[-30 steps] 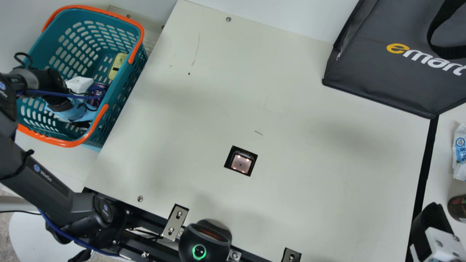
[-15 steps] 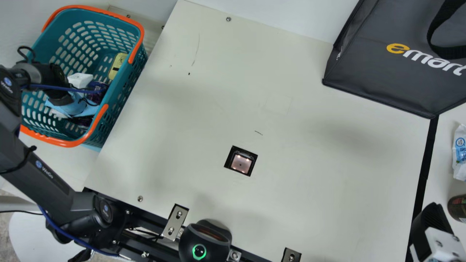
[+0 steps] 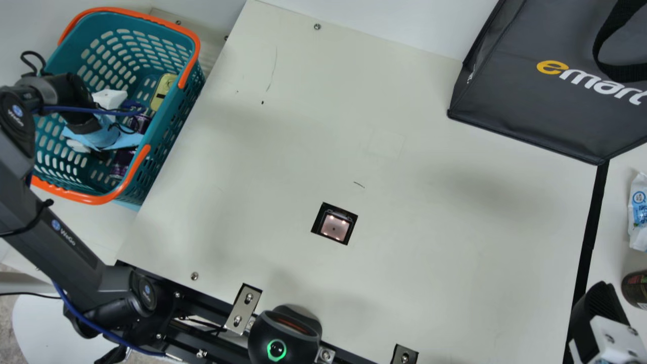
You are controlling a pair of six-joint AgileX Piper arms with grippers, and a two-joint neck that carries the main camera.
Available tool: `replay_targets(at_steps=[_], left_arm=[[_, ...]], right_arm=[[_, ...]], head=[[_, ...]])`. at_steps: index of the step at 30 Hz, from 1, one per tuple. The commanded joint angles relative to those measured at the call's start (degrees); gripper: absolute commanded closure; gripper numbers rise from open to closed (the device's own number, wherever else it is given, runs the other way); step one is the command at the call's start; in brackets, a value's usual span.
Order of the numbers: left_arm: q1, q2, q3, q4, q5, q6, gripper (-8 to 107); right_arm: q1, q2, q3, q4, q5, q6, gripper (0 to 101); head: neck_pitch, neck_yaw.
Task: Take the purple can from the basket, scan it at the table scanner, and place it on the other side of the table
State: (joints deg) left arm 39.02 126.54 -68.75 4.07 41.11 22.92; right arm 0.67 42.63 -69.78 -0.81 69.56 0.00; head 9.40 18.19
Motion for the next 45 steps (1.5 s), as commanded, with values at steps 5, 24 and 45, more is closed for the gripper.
replay_targets(at_steps=[5, 24, 45], left_arm=[[-1.14, 0.69, -2.40, -1.47, 0.77, -0.03, 9], [-2.77, 4.11, -8.09, -1.69, 1.62, -0.80, 62], [0.25, -10.50, -1.45, -11.99, 0.16, 10.87, 107]], right_arm=[[0.00, 0.00, 0.00, 0.00, 0.00, 0.00, 6], [0.00, 0.00, 0.00, 0.00, 0.12, 0.00, 6], [0.00, 0.00, 0.00, 0.00, 0.12, 0.00, 6]], head=[[-1.48, 0.23], [-1.48, 0.23], [-1.48, 0.23]])
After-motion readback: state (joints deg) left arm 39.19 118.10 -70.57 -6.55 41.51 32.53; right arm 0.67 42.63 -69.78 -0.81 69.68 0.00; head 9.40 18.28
